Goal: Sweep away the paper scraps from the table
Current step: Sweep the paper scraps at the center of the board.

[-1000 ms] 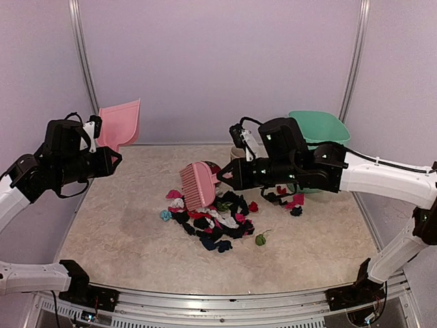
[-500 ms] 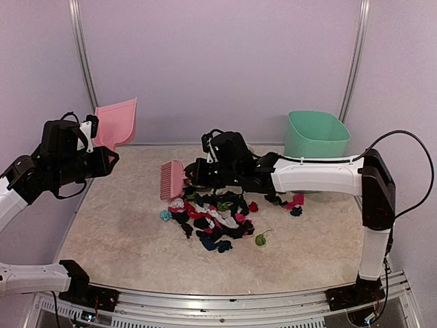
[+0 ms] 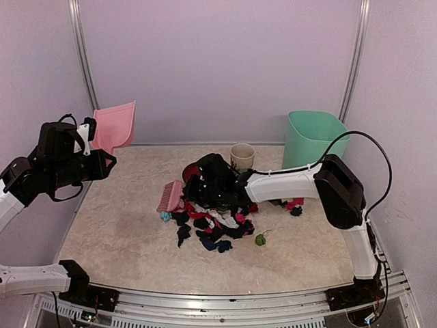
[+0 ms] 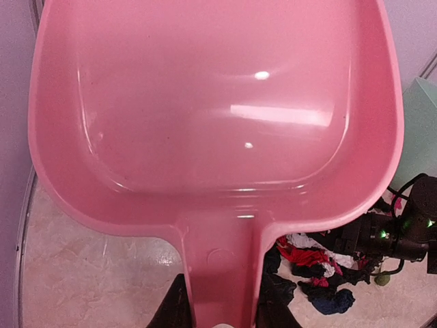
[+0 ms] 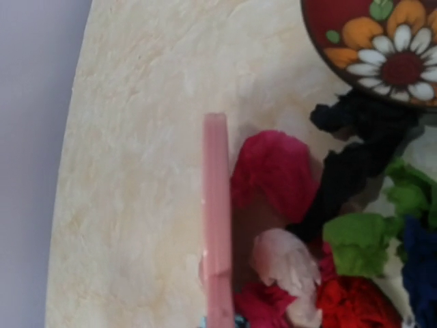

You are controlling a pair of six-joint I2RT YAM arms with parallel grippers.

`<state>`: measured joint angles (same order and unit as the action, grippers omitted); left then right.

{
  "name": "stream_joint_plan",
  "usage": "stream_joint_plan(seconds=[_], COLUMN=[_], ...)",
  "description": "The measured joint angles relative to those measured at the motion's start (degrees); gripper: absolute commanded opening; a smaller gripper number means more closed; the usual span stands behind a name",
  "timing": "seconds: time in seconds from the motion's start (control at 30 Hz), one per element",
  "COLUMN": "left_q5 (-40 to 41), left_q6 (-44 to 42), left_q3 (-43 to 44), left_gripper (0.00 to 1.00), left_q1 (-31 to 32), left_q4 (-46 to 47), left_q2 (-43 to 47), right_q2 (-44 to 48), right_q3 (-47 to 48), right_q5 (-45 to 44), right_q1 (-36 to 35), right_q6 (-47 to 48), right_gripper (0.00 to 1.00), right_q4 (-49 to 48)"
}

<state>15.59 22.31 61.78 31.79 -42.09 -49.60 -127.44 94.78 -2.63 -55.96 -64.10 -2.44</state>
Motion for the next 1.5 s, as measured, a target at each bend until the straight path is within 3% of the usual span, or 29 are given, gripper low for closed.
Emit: stream_joint_plan(seconds=[0.37, 0.87, 1.1, 1.3, 1.5], left_q5=[-0.2, -0.7, -1.7, -2.2, -2.8], left_q6=[-0.1, -0.1, 0.0, 0.0, -0.1], left_q3=[0.0, 0.0, 0.0, 0.0, 0.0], left_gripper=[0.0, 0.0, 0.0, 0.0, 0.0], left_q1=[0.0, 0.0, 0.0, 0.0, 0.0], left_q4=[-0.2, -0.3, 0.4, 1.7, 2.9], left_q2=[1.2, 1.4, 0.7, -0.3, -1.7], right_q2=[2.9, 24.2, 37.9, 49.8, 56.5], right_q3=[-9.2, -35.3, -46.2, -50.0, -47.4], right_q5=[0.5, -2.8, -7.1, -9.8, -11.1], right_q1=[3.3, 6.1, 8.1, 8.1, 6.9], right_q6=[-5.6, -9.5, -10.3, -7.8, -1.2], right_gripper=[0.0, 0.0, 0.0, 0.0, 0.0], right_q4=[-3.8, -5.2, -0.8, 5.7, 7.8])
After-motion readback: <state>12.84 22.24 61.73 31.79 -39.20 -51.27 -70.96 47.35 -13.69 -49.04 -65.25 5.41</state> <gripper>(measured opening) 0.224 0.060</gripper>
